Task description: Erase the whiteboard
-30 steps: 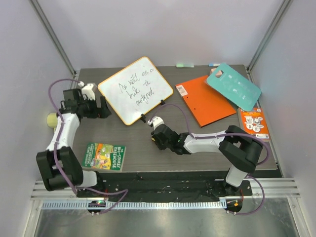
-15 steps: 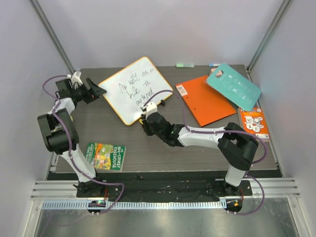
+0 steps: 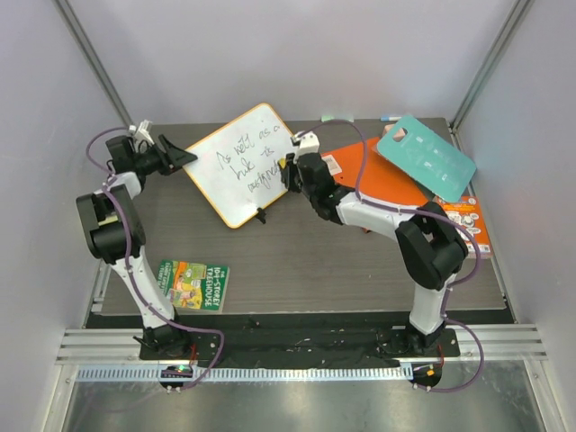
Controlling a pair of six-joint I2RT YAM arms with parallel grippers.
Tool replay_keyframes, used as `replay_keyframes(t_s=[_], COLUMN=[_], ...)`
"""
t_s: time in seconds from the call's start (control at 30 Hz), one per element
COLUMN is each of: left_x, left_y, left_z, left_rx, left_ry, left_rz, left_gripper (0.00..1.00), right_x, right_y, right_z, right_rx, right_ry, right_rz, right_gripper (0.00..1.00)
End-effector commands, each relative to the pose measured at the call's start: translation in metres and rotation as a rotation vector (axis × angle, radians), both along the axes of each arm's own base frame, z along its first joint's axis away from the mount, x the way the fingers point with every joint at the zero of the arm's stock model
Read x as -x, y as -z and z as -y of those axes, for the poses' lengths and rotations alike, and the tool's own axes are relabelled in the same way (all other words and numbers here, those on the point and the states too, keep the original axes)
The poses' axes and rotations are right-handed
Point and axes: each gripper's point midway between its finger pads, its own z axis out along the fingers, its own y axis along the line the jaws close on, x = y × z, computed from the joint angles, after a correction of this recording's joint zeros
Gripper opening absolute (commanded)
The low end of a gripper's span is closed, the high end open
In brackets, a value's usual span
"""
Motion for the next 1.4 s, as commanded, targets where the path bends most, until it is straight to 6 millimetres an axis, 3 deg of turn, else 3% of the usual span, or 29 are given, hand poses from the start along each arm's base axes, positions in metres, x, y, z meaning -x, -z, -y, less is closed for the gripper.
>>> replay_keyframes(t_s=[0.0, 0.03, 0.1, 0.13, 0.2, 0.23, 0.3, 0.47, 0.53, 0.67, 0.8, 0.93, 1.03, 1.17, 1.37], left_x=[-0.002, 0.002, 0.002, 0.004, 0.005, 0.007, 0.009, 0.019, 0.023, 0.028, 0.033, 0.033, 0.032, 0.032, 0.03], left_y=[-0.017, -0.011, -0.008, -0.005, -0.002, 0.002, 0.006, 0.014, 0.014, 0.012, 0.013, 0.011, 0.008, 0.002, -0.009], left_z=[0.027, 0.03, 0.034, 0.034, 0.032, 0.031, 0.027, 0.02, 0.019, 0.027, 0.037, 0.045, 0.051, 0.055, 0.057], left_rx=[-0.09, -0.118, -0.148, -0.165, -0.189, -0.202, -0.261, -0.378, -0.42, -0.475, -0.51, -0.513, -0.506, -0.48, -0.462], left_ry=[0.129, 0.149, 0.161, 0.17, 0.163, 0.164, 0.165, 0.184, 0.196, 0.229, 0.257, 0.267, 0.268, 0.269, 0.262], left_rz=[0.101, 0.087, 0.085, 0.082, 0.078, 0.065, 0.083, 0.107, 0.125, 0.149, 0.154, 0.154, 0.15, 0.149, 0.157], left_gripper=[0.6, 0.57, 0.49, 0.35, 0.22, 0.1, 0.0, 0.0, 0.0, 0.0, 0.0, 0.0, 0.0, 0.0, 0.0], right_x=[-0.029, -0.032, -0.041, -0.044, -0.05, -0.052, -0.054, -0.064, -0.07, -0.08, -0.08, -0.064, -0.041, -0.009, 0.026], right_y=[-0.026, -0.016, -0.018, -0.013, -0.011, -0.01, -0.002, 0.014, 0.012, 0.021, 0.034, 0.058, 0.075, 0.073, 0.088], right_z=[-0.019, -0.025, -0.026, -0.028, -0.03, -0.03, -0.031, -0.027, -0.023, -0.015, -0.023, -0.045, -0.061, -0.086, -0.118], right_rx=[0.004, 0.015, -0.003, -0.005, -0.019, -0.025, -0.019, -0.002, -0.015, 0.005, 0.035, 0.028, 0.048, 0.081, 0.076], right_ry=[-0.04, -0.064, -0.07, -0.075, -0.079, -0.081, -0.086, -0.059, -0.029, 0.035, 0.024, -0.096, -0.178, -0.27, -0.357], right_rz=[0.086, 0.072, 0.081, 0.077, 0.077, 0.08, 0.08, 0.094, 0.12, 0.161, 0.215, 0.188, 0.177, 0.194, 0.092], right_gripper=[0.01, 0.01, 0.01, 0.01, 0.01, 0.01, 0.01, 0.01, 0.01, 0.01, 0.01, 0.01, 0.01, 0.01, 0.01])
